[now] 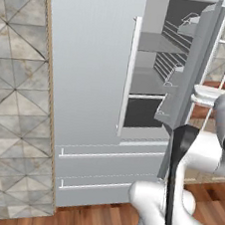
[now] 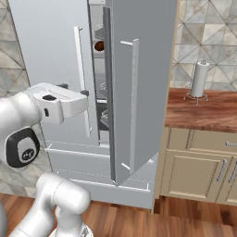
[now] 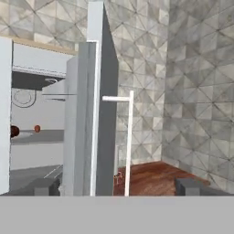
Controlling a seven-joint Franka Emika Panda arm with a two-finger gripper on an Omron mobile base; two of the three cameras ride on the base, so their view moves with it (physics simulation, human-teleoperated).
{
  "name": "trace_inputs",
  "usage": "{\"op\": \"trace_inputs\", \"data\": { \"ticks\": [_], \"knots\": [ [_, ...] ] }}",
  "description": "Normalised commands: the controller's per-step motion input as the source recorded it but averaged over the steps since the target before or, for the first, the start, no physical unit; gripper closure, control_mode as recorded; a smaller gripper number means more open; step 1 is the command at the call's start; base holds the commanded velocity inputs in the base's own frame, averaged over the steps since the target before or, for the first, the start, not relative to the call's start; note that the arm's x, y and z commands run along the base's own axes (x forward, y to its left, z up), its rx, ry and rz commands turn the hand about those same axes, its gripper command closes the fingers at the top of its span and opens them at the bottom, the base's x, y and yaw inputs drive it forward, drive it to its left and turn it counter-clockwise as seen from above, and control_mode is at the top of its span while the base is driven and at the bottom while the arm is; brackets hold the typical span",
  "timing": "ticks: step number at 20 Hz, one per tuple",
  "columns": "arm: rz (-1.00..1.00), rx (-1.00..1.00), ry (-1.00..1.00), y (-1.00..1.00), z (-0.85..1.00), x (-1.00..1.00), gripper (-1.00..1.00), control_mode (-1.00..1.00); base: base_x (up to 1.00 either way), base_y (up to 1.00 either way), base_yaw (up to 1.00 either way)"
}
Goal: Retrieve the steak from the fridge and place it on the saucepan with marinade on the stove.
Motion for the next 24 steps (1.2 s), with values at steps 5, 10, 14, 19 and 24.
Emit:
{"op": "trace_inputs", "data": {
  "ticks": [5, 10, 14, 19, 24],
  "knots": [
    [-0.52, 0.0, -0.03, 0.84, 0.0, -0.4, -1.0, -1.0, 0.0, 0.0, 0.0],
    [-0.49, 0.0, -0.03, 0.73, 0.0, -0.36, -1.0, -1.0, 0.0, 0.0, 0.0],
    [-0.31, 0.0, -0.02, 0.49, 0.1, -0.09, -1.0, -1.0, 0.0, 0.0, 0.0],
    [-0.12, 0.0, 0.0, 0.09, 0.08, 0.16, -1.0, -1.0, 0.0, 0.0, 0.0],
    [-0.1, 0.0, 0.0, -0.08, 0.0, 0.7, -1.0, -1.0, 0.0, 0.0, 0.0]
  ]
}}
